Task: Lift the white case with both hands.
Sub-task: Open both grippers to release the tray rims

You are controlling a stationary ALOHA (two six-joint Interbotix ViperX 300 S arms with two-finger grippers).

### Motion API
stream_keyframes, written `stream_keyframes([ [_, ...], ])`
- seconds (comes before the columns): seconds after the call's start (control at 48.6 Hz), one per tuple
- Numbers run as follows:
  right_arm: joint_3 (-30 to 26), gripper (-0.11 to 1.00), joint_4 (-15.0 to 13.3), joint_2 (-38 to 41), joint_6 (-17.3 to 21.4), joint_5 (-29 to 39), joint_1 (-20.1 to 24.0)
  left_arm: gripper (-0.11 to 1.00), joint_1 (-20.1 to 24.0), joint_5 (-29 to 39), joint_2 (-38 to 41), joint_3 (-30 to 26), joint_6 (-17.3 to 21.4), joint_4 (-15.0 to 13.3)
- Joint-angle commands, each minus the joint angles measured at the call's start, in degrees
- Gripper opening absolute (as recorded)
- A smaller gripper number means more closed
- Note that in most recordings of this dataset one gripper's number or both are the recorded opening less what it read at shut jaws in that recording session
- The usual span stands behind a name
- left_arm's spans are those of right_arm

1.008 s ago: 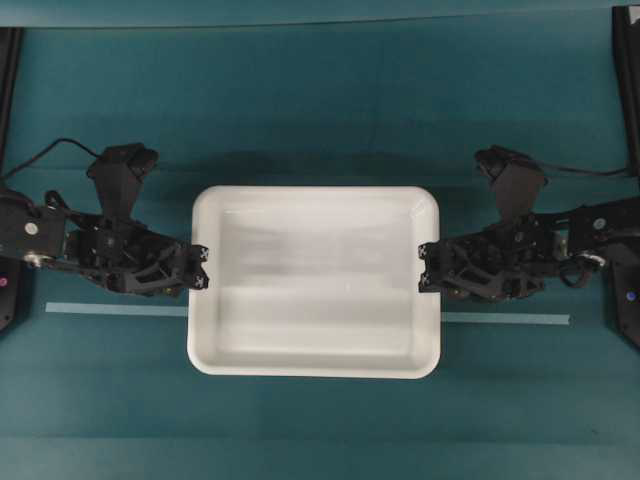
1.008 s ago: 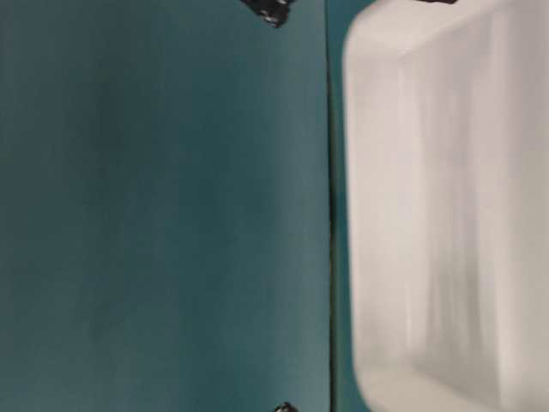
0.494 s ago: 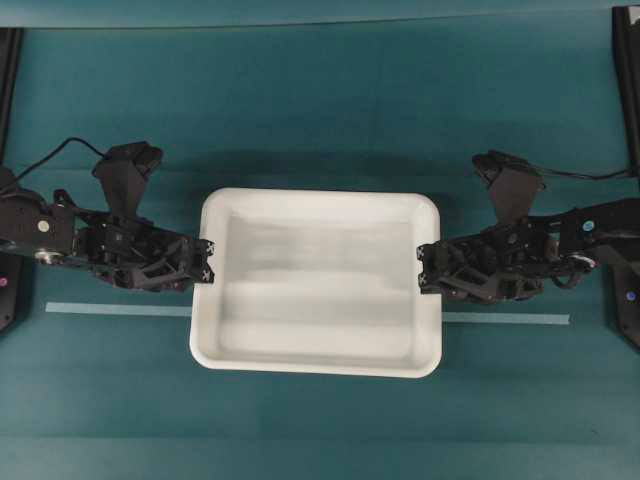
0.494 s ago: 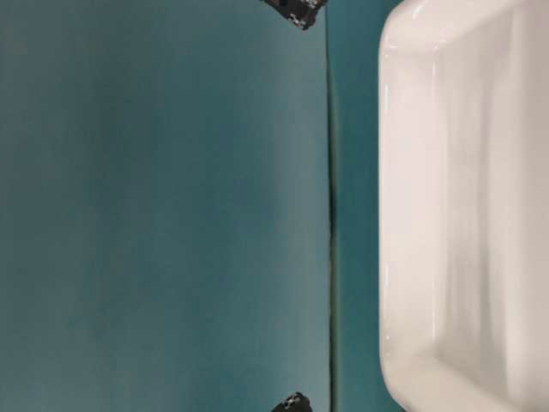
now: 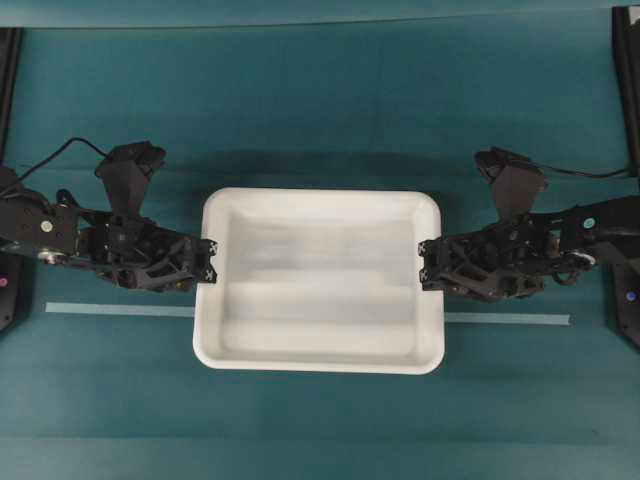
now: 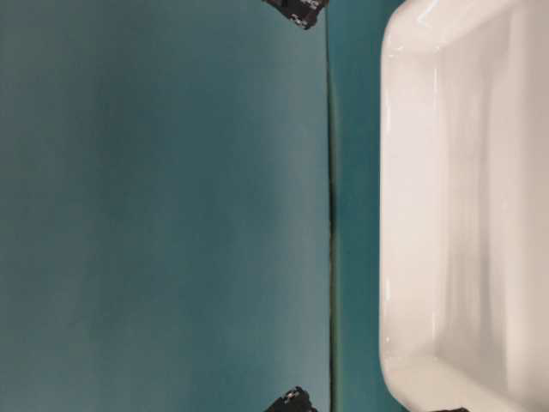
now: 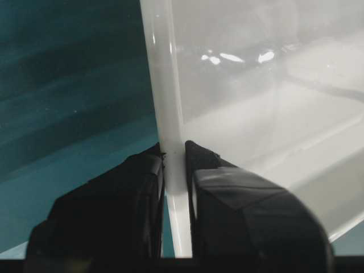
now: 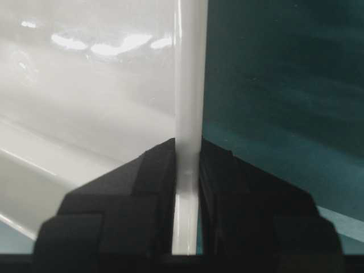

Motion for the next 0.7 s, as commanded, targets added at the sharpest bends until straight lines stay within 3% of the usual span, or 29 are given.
stream_keyframes([
  [0.0,0.70,0.16,-0.09,1.67,0.09,0.26,-0.53,0.16,-0.26,-0.18,1.93,0.18,0.00,0.26],
  [0.082,0.26,0.29,-0.18,1.67,0.00,0.26,-0.62,0.33,-0.26,-0.26,2.02,0.00,-0.18,0.26],
  [0.206,0.00,0.62,-0.09,1.32,0.00,0.26,-0.62,0.70,-0.44,-0.26,1.76,-0.09,-0.26,0.26],
  [0.309,-0.26,0.85,-0.18,0.97,-0.18,0.26,-0.62,0.93,-0.62,-0.26,1.76,-0.09,-0.18,0.26],
  [0.391,-0.26,0.93,-0.35,0.53,-0.26,0.26,-0.62,0.94,-0.79,-0.18,1.41,-0.09,-0.09,0.26],
  [0.679,0.18,0.92,-0.35,-1.93,0.00,0.79,-0.70,0.93,-0.88,-0.18,-1.05,-0.09,0.44,0.26],
])
